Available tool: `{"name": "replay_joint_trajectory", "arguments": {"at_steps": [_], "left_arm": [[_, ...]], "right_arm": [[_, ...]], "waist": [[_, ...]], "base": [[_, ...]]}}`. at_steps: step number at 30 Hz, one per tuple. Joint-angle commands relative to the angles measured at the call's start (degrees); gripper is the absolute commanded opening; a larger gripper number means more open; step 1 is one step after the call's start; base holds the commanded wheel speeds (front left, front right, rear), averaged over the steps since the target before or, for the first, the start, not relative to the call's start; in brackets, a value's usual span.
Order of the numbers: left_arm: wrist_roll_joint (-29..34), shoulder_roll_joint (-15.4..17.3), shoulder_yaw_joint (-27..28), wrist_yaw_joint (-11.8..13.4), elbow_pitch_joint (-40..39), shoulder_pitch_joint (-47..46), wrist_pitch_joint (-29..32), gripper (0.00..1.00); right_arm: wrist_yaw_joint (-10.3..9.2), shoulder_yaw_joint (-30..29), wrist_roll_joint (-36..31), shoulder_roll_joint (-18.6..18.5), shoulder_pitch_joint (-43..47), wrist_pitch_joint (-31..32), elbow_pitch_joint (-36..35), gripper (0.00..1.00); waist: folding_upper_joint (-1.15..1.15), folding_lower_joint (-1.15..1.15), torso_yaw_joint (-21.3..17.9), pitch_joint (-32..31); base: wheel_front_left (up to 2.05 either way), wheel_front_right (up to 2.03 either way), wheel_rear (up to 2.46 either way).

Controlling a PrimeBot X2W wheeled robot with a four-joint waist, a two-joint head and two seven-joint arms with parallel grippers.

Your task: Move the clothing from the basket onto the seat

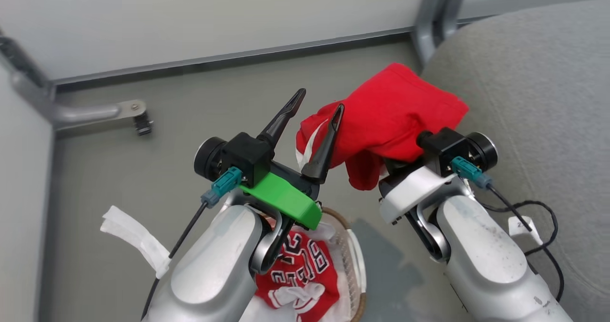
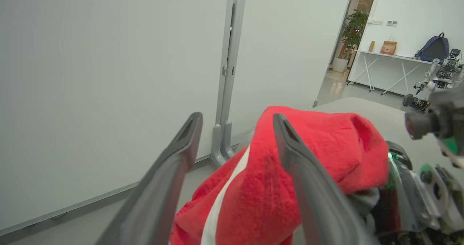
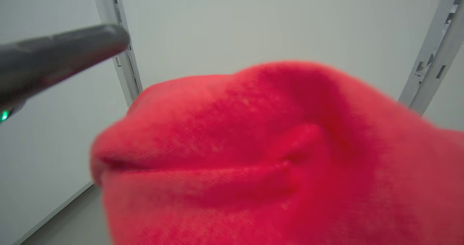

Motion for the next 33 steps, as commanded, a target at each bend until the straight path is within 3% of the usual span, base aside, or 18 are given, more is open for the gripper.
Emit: {"name": "replay_joint_trajectory", "arguments": {"at_steps": [1,15,25,33], "left_arm": [[0.65,0.15,0.12,-0.42,0.47,1.18,-0.03,1.0],[1.82,0.16,0.7,-1.2,0.93,4.65,-0.03,1.0],[2.02,0.24,-2.04,-2.11,1.64,2.95,-0.03,1.0],[5.89,0.56,0.22,-2.83,2.89,2.96,-0.03,1.0]], "right_arm": [[-0.08,-0.59,-0.03,-0.18,1.49,-0.13,-0.5,0.0],[-0.07,-3.82,0.5,-0.15,8.88,-0.13,-4.71,0.0],[-0.08,-10.3,-1.24,-0.12,12.3,-0.13,-8.48,0.0],[-0.07,-15.37,-1.74,-0.1,4.74,-0.13,-6.44,0.0]], "waist": [[0.0,0.0,-7.4,-0.57],[0.0,0.0,-24.76,-1.34],[0.0,0.0,-25.83,2.71],[0.0,0.0,-25.86,9.22]], "base": [[0.0,0.0,0.0],[0.0,0.0,0.0],[0.0,0.0,0.0],[0.0,0.0,0.0]]}}
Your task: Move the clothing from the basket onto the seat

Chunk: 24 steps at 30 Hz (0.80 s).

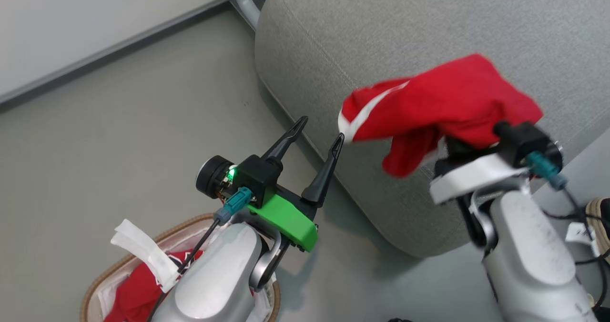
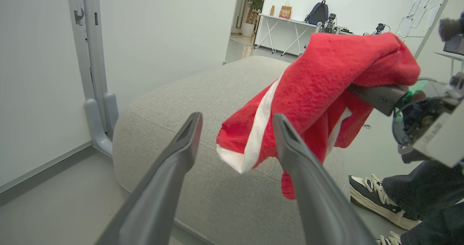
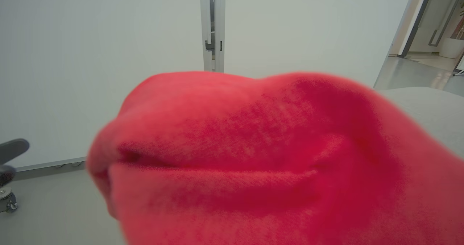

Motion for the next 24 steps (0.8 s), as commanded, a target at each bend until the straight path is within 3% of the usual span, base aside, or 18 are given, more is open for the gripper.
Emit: {"name": "replay_joint_trajectory", "arguments": {"at_steps": [1,6,17,24], "left_arm": [[0.89,0.79,0.47,-0.46,0.01,-0.11,-0.03,1.0],[2.68,2.74,1.83,-1.11,-0.81,-1.3,-0.03,1.0],[3.8,8.9,2.45,-1.87,-4.12,-4.0,-0.02,1.0],[3.39,12.58,2.01,-1.98,-5.88,-4.99,-0.03,1.0]], "right_arm": [[-0.07,-1.93,0.23,-0.05,-2.14,-0.13,0.78,0.0],[-0.08,-10.39,-3.51,-0.6,-10.62,-0.12,4.16,0.0],[-0.07,-30.19,-12.02,-9.92,-27.22,-0.13,14.93,0.0],[-0.07,-39.01,-15.71,-12.03,-33.6,-0.13,18.19,0.0]], "waist": [[0.0,0.0,0.18,4.17],[0.0,0.0,2.29,9.97],[0.0,0.0,8.1,20.81],[0.0,0.0,10.24,25.53]], "base": [[0.0,0.0,0.0],[0.0,0.0,0.0],[0.0,0.0,0.0],[0.0,0.0,0.0]]}}
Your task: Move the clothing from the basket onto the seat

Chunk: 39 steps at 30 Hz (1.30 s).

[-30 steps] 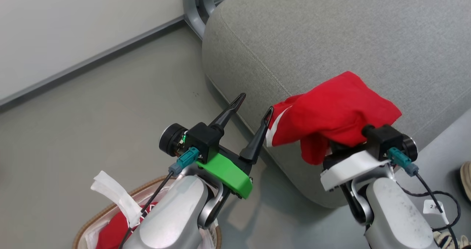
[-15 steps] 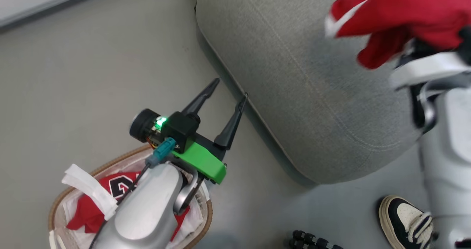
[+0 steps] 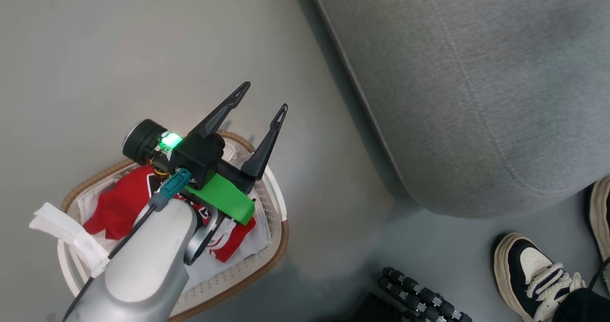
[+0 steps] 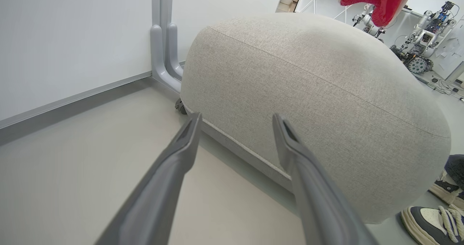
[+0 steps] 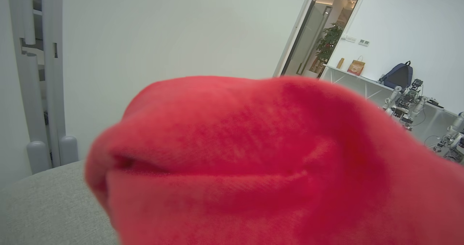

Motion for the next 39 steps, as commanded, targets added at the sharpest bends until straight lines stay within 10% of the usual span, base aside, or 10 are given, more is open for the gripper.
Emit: {"name": "replay_joint_trajectory", "arguments": {"at_steps": [1,8,9,11,25,39], "left_arm": [[-0.43,0.81,-0.13,-0.24,-0.6,-1.25,-0.03,1.0],[-1.04,2.68,-1.19,-0.26,-1.73,-1.39,-0.03,1.0],[-1.12,2.98,-1.19,-0.26,-1.79,-1.14,-0.03,1.0],[-1.29,3.49,-0.96,-0.27,-1.69,-0.86,-0.03,1.0],[-1.92,0.94,0.47,-0.25,-0.62,0.38,-0.03,1.0],[-1.99,-4.26,4.76,-0.25,2.73,4.7,-0.03,1.0]], "right_arm": [[-0.08,-0.92,-1.36,-0.64,-1.28,-0.13,0.52,0.0],[-0.08,-7.04,-3.93,-2.38,-5.86,0.31,5.94,0.0],[-0.08,-8.58,-4.23,-2.31,-6.14,0.72,6.87,0.15],[-0.08,-10.4,-5.22,-1.32,-5.67,1.57,8.95,1.0],[-0.08,-14.09,-6.54,5.7,7.35,-0.13,12.1,1.0],[-0.08,5.34,5.21,8.02,25.41,-0.11,1.37,1.0]], "waist": [[0.0,-0.01,3.5,4.68],[0.0,-0.01,4.98,7.78],[0.0,-0.01,5.15,8.05],[0.0,-0.01,5.32,8.33],[0.0,-0.01,7.24,3.39],[0.0,-0.01,12.54,-6.92]], "base": [[0.0,0.0,0.0],[0.0,0.0,0.0],[0.0,0.0,0.0],[0.0,0.0,0.0],[0.0,0.0,0.0],[0.0,0.0,0.0]]}}
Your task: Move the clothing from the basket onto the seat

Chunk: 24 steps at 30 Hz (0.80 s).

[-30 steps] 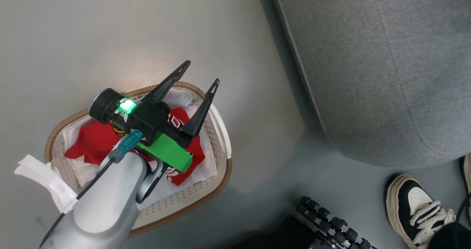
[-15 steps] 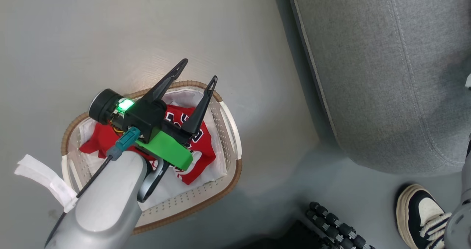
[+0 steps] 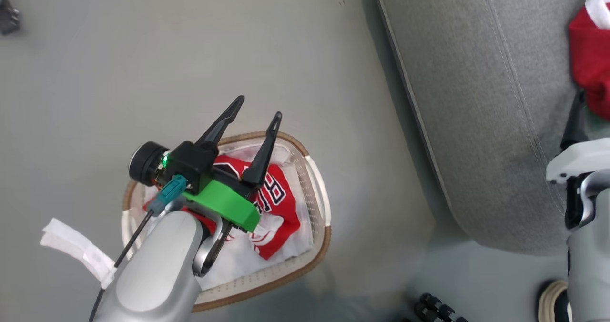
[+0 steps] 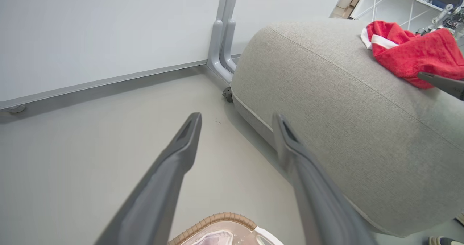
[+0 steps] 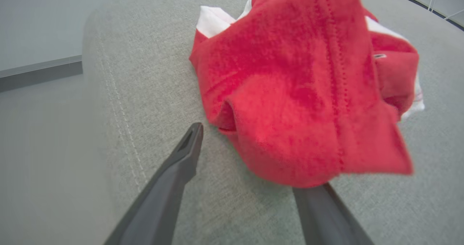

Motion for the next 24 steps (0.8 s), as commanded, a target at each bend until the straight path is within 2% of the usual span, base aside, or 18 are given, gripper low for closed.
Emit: {"name": "replay_joint_trajectory", "arguments": {"at_steps": [1,6,11,24], "left_arm": [[0.24,-0.52,0.98,-0.19,0.53,1.42,-0.02,1.0],[0.92,-2.31,5.89,-0.19,2.14,3.8,-0.02,1.0],[1.94,-3.68,11.77,-0.18,4.07,6.53,-0.02,1.0],[7.31,-6.39,26.75,0.83,5.57,12.8,-0.02,1.0]], "right_arm": [[-0.08,1.1,1.57,-0.3,1.89,-0.11,-0.98,1.0],[-0.08,7.64,5.53,-0.6,6.28,-0.12,-4.39,1.0],[-0.08,12.07,7.06,0.86,8.97,-0.12,-7.05,1.0],[-0.08,19.86,3.96,2.57,11.91,-0.11,-12.36,1.0]], "waist": [[0.0,0.0,3.24,-4.16],[0.0,0.0,5.9,-7.95],[0.0,0.0,8.65,-12.01],[0.0,0.0,14.03,-20.67]], "base": [[0.0,0.0,0.0],[0.0,0.0,0.0],[0.0,0.0,0.0],[0.0,0.0,0.0]]}}
